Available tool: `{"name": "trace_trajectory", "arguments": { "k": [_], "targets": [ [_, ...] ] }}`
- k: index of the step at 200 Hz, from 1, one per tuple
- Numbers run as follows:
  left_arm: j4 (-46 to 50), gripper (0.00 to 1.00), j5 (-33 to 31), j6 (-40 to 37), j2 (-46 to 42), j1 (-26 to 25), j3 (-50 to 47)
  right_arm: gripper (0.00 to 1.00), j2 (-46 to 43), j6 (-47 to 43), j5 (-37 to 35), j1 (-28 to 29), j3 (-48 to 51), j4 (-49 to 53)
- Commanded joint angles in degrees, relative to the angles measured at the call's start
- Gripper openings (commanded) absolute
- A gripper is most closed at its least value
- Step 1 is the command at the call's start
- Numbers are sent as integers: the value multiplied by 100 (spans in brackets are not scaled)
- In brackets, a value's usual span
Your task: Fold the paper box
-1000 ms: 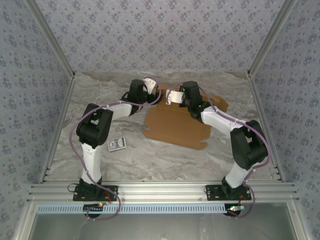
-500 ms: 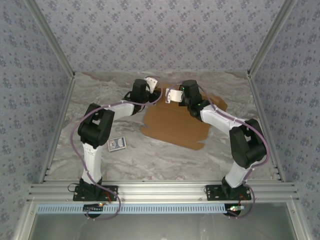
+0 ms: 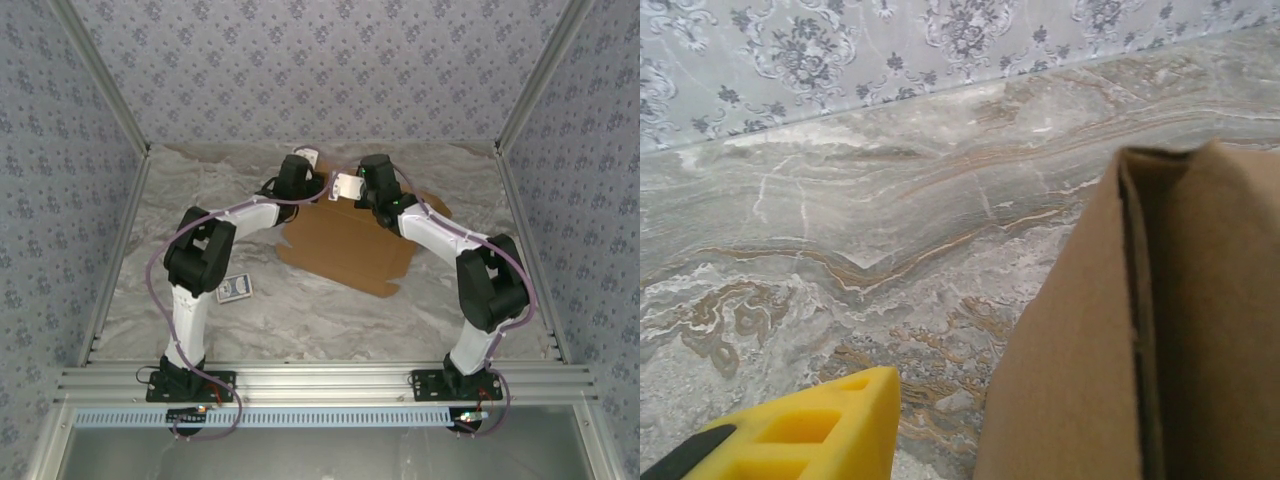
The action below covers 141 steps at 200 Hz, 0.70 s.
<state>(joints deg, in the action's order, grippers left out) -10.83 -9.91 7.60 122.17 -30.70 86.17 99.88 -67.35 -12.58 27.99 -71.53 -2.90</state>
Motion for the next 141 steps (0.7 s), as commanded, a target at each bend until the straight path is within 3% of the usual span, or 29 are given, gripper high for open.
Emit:
{"name": "trace_trajectory", "arguments": {
  "k": [1, 78, 141],
  "targets": [
    [70, 45, -1037, -19, 146, 284, 145, 0, 179, 158, 380, 16, 8, 1292],
    [-630, 56, 262, -909, -309, 310, -563, 0, 223, 378, 422, -126, -300, 1723],
    [-715, 66, 1265, -1004, -630, 428, -969, 0, 302, 411, 422, -171, -373, 1804]
  ]
}}
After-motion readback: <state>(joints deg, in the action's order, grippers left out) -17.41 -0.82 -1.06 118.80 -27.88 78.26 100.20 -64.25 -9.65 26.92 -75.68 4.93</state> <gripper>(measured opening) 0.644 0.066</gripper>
